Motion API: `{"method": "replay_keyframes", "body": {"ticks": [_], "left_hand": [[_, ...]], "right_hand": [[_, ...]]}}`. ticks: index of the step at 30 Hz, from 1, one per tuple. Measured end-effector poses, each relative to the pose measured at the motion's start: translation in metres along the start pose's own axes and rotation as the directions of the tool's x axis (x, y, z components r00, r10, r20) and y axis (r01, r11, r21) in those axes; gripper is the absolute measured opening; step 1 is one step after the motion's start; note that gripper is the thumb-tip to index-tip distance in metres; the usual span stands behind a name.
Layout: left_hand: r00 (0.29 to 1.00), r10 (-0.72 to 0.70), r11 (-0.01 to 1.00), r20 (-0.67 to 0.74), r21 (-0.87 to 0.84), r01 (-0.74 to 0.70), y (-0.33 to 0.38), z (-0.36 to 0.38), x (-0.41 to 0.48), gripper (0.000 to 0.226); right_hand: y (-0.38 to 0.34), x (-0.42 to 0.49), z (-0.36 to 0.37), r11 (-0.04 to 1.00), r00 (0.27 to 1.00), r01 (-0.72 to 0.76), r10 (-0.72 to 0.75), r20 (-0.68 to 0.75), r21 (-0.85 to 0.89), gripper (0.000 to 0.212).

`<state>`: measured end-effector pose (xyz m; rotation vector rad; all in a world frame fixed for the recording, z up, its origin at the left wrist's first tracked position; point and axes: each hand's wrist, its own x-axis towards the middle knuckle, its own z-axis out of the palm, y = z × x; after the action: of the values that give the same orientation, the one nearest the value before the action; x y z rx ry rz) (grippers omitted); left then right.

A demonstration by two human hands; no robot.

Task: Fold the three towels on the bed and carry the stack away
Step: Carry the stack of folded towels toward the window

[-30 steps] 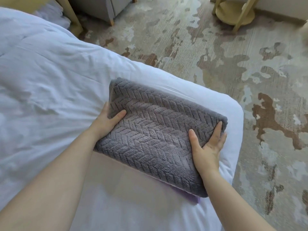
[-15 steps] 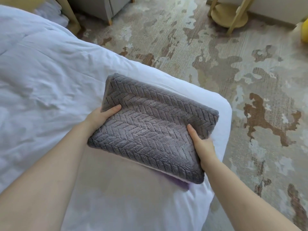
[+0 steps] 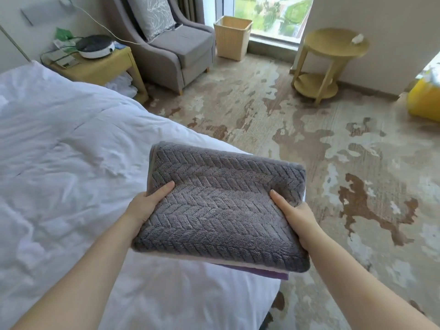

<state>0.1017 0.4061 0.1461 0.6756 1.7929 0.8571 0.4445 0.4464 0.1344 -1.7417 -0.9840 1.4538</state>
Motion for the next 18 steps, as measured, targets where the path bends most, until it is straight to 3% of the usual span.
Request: {"method": "replay_keyframes", "body": {"ticks": [7, 14, 18], "left_hand": [[0.996, 0.072, 0.996, 0.045, -0.056, -0.069, 0.043, 0.054, -0.068, 0.075], [0.99, 0.092, 0.996, 0.11, -0.029, -0.089, 0.089, 0.151, -0.062, 0.069], [0.985, 0.057, 0.998, 0.165, 0.015, -0.06, 0.13, 0.226, -0.025, 0.082]], "right_hand": [[-0.033, -0.048, -0.085, 0.995, 0.994, 0.1, -0.1, -0.035, 0.013, 0.038], [-0.051, -0.02, -0.181, 0.996, 0.991, 0.089, -0.089, -0.099, -0.01, 0.055], [-0.07, 0.042, -0.239, 0.999, 0.99, 0.05, -0.05, -0.133, -0.004, 0.055]]}}
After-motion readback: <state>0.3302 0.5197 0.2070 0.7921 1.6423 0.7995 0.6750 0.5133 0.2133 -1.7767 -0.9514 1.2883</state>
